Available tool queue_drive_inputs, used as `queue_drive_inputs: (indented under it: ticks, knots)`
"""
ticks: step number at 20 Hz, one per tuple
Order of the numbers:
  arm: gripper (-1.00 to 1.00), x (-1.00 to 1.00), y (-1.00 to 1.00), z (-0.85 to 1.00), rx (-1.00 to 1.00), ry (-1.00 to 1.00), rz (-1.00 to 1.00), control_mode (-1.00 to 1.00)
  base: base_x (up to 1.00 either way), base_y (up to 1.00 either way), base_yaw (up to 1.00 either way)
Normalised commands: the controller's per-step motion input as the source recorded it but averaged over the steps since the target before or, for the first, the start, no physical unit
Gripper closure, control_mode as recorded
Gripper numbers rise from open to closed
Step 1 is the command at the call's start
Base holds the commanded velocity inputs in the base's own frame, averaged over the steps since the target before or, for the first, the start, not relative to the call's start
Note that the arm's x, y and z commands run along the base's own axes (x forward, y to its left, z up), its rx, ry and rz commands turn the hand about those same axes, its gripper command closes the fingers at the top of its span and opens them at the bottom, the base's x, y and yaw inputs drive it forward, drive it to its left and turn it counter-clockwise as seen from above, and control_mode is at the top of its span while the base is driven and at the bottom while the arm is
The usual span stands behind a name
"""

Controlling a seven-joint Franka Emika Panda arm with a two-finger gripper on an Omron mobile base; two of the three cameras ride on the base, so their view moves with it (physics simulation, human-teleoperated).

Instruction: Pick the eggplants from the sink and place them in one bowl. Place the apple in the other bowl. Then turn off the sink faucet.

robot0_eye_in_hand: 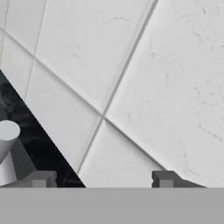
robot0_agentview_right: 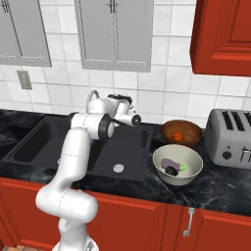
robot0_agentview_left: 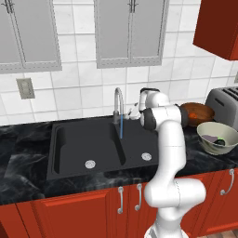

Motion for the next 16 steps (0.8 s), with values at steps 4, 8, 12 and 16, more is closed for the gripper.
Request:
queue_drive_inputs:
  ticks: [4, 8, 12, 16]
  knots:
    - [-1.00, 0.32, 0.09, 0.25, 0.00, 0.02, 0.05, -1.00, 0.00, 0.00, 0.00]
    - [-1.00, 0.43, 0.06, 0.10, 0.03, 0.00, 0.09, -1.00, 0.00, 0.00, 0.00]
    - [-1.00, 0.53, 0.01, 0.28, 0.08, 0.00, 0.14, -1.00, 0.00, 0.00, 0.00]
    - [-1.00, 0.50, 0.14, 0.59, 0.05, 0.00, 0.16, -1.00, 0.00, 0.00, 0.00]
